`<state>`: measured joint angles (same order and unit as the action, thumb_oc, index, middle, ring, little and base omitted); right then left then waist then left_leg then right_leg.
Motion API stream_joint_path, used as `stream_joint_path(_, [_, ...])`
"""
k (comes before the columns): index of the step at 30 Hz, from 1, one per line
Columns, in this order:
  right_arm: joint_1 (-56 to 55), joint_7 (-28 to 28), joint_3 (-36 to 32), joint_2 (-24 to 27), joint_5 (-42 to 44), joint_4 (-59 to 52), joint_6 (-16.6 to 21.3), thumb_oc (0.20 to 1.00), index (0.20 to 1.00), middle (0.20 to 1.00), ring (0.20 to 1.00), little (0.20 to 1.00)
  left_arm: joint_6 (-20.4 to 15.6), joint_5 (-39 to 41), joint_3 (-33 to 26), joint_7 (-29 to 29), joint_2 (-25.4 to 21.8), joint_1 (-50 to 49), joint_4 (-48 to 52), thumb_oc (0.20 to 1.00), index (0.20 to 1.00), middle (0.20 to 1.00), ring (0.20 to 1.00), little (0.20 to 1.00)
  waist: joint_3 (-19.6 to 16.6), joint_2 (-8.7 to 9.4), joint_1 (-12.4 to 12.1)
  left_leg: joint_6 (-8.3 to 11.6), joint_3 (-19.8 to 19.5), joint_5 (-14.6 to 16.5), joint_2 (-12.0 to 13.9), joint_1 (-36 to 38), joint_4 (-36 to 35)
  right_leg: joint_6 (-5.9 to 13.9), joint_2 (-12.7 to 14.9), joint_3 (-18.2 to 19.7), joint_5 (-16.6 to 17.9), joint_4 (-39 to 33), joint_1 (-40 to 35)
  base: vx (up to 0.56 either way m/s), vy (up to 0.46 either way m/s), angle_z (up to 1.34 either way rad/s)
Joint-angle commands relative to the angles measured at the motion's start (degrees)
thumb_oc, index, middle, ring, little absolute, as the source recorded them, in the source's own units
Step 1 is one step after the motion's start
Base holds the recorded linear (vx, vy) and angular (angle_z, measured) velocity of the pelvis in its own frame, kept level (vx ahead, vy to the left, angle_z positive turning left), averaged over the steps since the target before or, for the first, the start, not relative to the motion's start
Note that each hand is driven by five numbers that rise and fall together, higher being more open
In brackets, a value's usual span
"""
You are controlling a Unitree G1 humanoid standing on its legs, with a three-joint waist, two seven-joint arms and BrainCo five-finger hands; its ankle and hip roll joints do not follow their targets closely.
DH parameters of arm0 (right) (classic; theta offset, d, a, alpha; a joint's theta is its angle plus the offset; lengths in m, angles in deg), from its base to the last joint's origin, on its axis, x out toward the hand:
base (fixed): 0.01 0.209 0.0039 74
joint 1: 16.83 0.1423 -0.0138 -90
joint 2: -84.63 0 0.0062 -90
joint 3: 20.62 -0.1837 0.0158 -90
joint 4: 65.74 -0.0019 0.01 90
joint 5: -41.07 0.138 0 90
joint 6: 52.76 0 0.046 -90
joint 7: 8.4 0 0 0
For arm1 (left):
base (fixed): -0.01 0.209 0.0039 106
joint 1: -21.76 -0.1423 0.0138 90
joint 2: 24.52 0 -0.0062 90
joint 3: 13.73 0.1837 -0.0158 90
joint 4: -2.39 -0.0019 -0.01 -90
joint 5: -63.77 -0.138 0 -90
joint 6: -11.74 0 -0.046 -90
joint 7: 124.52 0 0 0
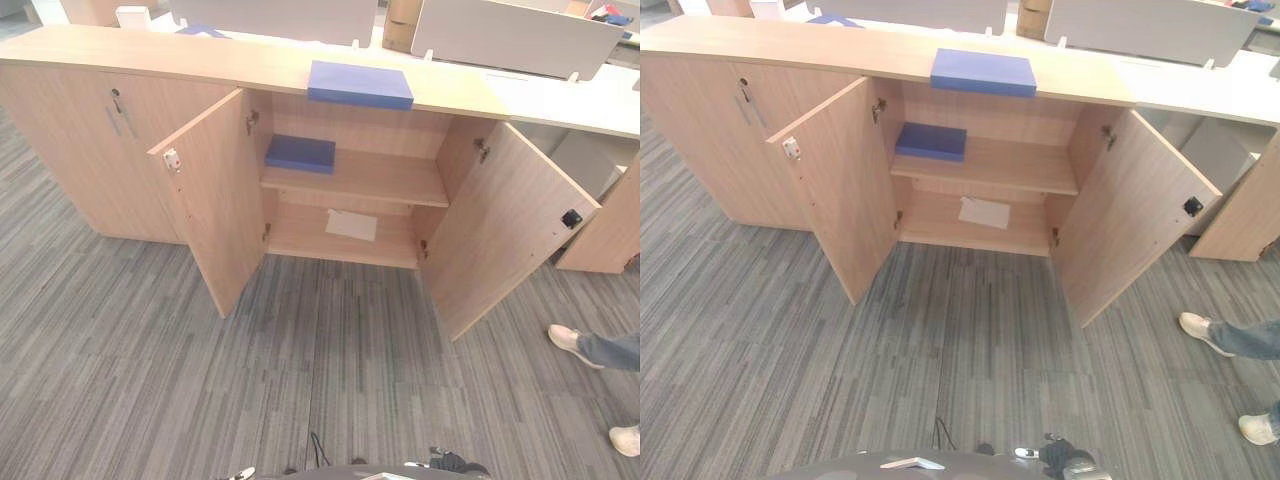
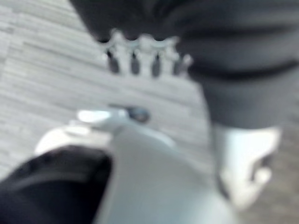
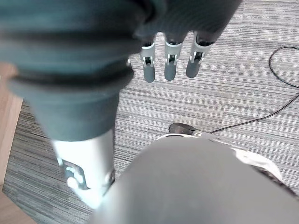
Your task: Put the empty folder in the office cabinet
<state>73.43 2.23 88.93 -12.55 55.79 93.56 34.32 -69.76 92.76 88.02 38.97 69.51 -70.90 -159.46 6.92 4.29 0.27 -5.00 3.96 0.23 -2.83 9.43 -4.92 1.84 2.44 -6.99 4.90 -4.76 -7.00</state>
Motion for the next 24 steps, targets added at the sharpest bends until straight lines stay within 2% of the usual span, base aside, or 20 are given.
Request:
stream_joint_path(1, [2.06,-0.24,-0.93,2.26,0.57,0.89,-0.87,1.000,1.000,1.000,1.000,1.000,-0.67,1.18,2.00,-0.39,2.83,2.03,-2.01,1.000,1.000,1.000,1.000,1.000,0.99,-3.13,0.32,1.04,1.30,5.20,-1.07,-0.80,-0.08,0.54,-2.87,-0.22,-7.95,2.50,-1.28,0.00,0.000,0.00])
stream_joint_path(5, [2.04,-0.33,-0.92,2.26,0.56,0.98,-0.74,1.000,1.000,1.000,1.000,1.000,0.56,2.27,1.87,-1.02,2.89,2.02,-1.89,1.000,1.000,1.000,1.000,1.000,1.07,-3.11,0.34,1.01,1.37,5.27,-1.06,-0.79,-0.08,0.53,-2.89,-0.18,-8.01,2.52,-1.24,0.00,0.000,0.00])
stream_joint_path(24, [1.84,-0.45,-1.02,2.25,0.06,1.02,-0.90,1.000,1.000,1.000,1.000,1.000,0.70,1.78,1.52,-1.03,2.86,1.91,-2.21,1.000,1.000,1.000,1.000,1.000,1.24,-3.07,0.38,0.90,1.33,5.29,-1.13,-0.74,-0.08,0.52,-2.85,-0.12,-7.86,2.51,-1.17,0.00,0.000,0.00])
